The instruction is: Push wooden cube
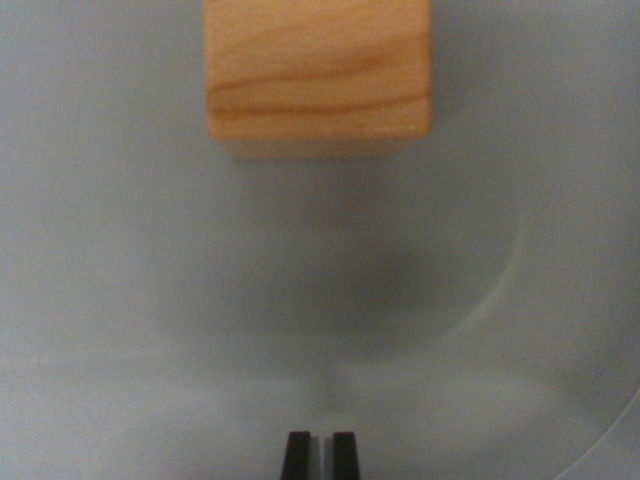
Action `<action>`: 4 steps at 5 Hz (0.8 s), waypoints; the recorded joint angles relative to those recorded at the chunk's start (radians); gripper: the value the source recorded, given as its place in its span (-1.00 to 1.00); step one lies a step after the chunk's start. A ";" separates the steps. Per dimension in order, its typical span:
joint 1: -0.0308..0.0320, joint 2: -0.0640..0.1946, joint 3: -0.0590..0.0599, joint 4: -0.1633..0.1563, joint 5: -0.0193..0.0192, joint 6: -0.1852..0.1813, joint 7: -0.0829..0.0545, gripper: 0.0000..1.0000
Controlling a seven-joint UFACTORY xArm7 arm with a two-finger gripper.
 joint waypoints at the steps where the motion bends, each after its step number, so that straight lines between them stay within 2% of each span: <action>1: 0.0000 0.000 0.000 0.000 0.0000 0.000 0.000 1.00; 3: 0.0000 0.000 0.000 0.000 0.0000 0.000 0.000 1.00; 4: 0.0008 0.006 0.001 0.007 0.0020 0.002 0.000 1.00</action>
